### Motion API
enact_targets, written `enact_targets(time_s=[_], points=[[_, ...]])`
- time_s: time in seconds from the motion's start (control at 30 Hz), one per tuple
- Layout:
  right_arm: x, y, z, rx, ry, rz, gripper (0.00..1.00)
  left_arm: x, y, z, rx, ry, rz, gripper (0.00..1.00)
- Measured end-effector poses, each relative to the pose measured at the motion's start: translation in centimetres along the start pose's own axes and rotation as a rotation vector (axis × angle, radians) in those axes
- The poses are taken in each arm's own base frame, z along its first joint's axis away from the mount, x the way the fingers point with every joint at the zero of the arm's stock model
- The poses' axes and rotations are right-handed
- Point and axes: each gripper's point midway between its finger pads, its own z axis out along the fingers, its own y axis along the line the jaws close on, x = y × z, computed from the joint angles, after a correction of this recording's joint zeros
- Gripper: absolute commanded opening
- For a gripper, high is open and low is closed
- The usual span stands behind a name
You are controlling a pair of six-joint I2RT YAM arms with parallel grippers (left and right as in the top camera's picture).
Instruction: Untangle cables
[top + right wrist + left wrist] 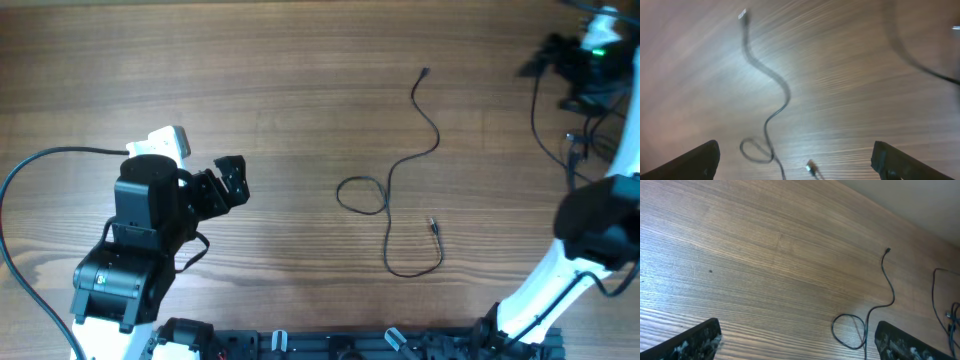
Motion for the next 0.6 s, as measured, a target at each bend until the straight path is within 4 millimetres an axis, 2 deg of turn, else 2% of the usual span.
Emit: enact_targets(time_s=[0.13,0.2,0.3,0.37,0.47,0.6], points=[[3.5,7.2,2.5,-0.024,0.1,-0.288,1.0,0.0,0.0,0.0,0.0,0.0,0.0,1.0],[5.9,9.3,4.5,-0.032,0.177,-0.423,1.0,0.0,0.0,0.0,0.0,0.0,0.0,1.0],[10.2,10.6,8.1,-0.067,0.329,-0.558,1.0,0.0,0.0,0.0,0.0,0.001,0.0,1.0],[14.0,11.5,10.8,-0.15,0.453,-0.64,1.0,0.0,0.0,0.0,0.0,0.0,0.0,1.0],[17.7,12.5,14.6,-0.208,0.523,-0.725,1.0,0.0,0.0,0.0,0.0,0.0,0.0,1.0],[20.1,13.0,18.5,-0.224,0.526,-0.774,1.0,0.0,0.0,0.0,0.0,0.0,0.0,1.0]])
